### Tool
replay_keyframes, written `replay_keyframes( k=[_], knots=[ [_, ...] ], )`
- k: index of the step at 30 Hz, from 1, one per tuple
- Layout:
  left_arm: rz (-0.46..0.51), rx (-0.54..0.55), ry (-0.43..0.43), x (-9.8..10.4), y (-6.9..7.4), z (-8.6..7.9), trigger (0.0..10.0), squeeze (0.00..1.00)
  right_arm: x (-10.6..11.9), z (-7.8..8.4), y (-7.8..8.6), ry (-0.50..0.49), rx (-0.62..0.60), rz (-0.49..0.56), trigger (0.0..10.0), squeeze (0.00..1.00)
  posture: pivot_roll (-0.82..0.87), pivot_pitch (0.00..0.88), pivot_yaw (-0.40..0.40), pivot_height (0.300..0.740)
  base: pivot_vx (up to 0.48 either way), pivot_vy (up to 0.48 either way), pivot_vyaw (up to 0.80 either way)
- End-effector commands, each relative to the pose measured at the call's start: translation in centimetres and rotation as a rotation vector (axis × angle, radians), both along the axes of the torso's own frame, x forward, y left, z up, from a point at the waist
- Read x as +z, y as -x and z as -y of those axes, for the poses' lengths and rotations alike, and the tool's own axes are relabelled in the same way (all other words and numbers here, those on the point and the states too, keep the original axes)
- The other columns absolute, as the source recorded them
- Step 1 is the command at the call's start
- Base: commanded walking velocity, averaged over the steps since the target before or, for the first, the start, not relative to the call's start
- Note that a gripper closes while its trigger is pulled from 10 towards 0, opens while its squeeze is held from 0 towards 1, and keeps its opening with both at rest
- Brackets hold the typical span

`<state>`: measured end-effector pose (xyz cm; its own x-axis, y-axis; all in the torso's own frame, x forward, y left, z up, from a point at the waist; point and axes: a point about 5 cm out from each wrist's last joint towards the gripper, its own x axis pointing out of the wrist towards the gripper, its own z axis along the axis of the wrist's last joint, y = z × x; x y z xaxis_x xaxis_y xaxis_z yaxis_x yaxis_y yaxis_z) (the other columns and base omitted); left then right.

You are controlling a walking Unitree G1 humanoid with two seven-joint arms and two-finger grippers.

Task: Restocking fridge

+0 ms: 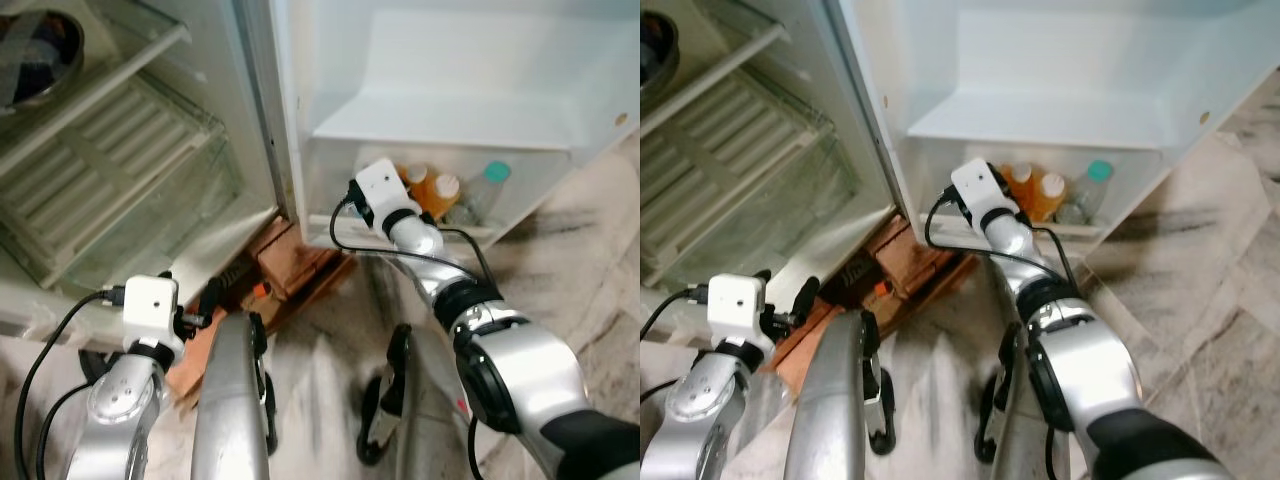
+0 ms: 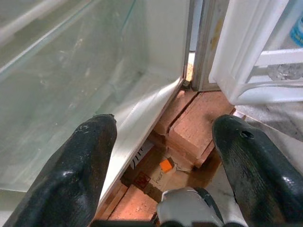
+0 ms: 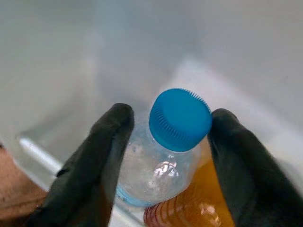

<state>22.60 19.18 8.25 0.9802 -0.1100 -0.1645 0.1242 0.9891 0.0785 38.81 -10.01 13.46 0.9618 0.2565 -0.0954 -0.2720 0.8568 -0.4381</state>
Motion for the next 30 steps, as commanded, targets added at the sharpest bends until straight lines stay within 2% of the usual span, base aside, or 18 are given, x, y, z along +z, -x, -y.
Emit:
replay_keyframes(
  k=[1,3,8,13,14,15,17,19,20,21,22,28,30],
  knots=[
    [-0.019,0.024,-0.032,-0.4,0.3,-0.7,10.0,0.0,0.5,-0.5,-0.2,-0.043,0.039,-0.019,10.0,1.0,0.28,0.273,-0.01,0.576,0.0,0.0,0.0],
    [-0.007,0.017,-0.068,-0.2,0.1,-1.1,10.0,0.0,0.9,-0.9,-0.2,-0.079,0.095,-0.038,10.0,1.0,0.27,0.266,-0.013,0.576,0.0,0.0,0.0],
    [0.016,0.054,-0.073,0.2,-0.2,-2.2,10.0,0.0,0.7,-1.5,0.7,-0.156,0.249,-0.064,10.0,1.0,0.24,0.251,-0.032,0.576,0.0,0.0,0.0],
    [0.021,0.072,-0.052,0.0,-0.3,-2.1,10.0,0.0,0.4,-1.1,2.1,-0.23,0.292,-0.036,10.0,1.0,0.2,0.238,-0.046,0.576,0.0,0.0,0.0],
    [0.02,0.074,-0.038,-0.3,-0.2,-1.6,10.0,0.0,-0.1,-0.4,3.1,-0.263,0.284,-0.023,10.0,1.0,0.19,0.229,-0.05,0.576,0.0,0.0,0.0],
    [0.02,0.074,-0.038,-0.3,-0.2,-1.6,10.0,0.0,-0.1,-0.4,3.1,-0.263,0.284,-0.023,10.0,1.0,0.19,0.229,-0.05,0.576,0.0,0.0,0.0],
    [0.018,0.076,-0.022,-0.5,0.1,-1.1,10.0,0.0,-0.8,0.2,4.2,-0.322,0.253,-0.041,10.0,1.0,0.19,0.217,-0.052,0.576,0.0,0.0,0.0],
    [0.017,0.078,-0.012,-0.7,0.4,-0.7,10.0,0.0,-1.8,0.5,5.8,-0.37,0.244,-0.063,10.0,1.0,0.18,0.198,-0.053,0.576,0.0,0.0,0.0],
    [0.01,0.085,0.009,-1.1,0.9,-0.3,10.0,0.0,-2.5,0.7,7.5,-0.413,0.219,-0.057,10.0,1.0,0.16,0.173,-0.051,0.576,0.0,0.0,0.0],
    [0.007,0.088,0.014,-1.2,1.0,-0.3,10.0,0.0,-2.6,0.8,7.9,-0.42,0.215,-0.053,10.0,0.82,0.16,0.173,-0.051,0.576,0.0,0.0,0.0],
    [0.002,0.089,0.016,-1.5,1.2,-0.2,10.0,0.0,-2.7,0.9,8.4,-0.406,0.203,-0.026,10.0,0.0,0.15,0.139,-0.056,0.576,0.0,0.0,0.0],
    [0.009,0.045,0.017,-2.0,1.1,0.9,10.0,0.0,-2.7,1.7,10.1,-0.426,0.129,0.055,10.0,0.0,0.12,0.103,-0.064,0.581,0.0,0.0,0.0],
    [0.032,0.006,0.024,-1.9,0.1,2.4,10.0,0.0,-2.8,2.1,9.8,-0.428,0.063,0.052,10.0,0.0,0.11,0.071,-0.065,0.596,0.0,0.0,0.0]
  ],
)
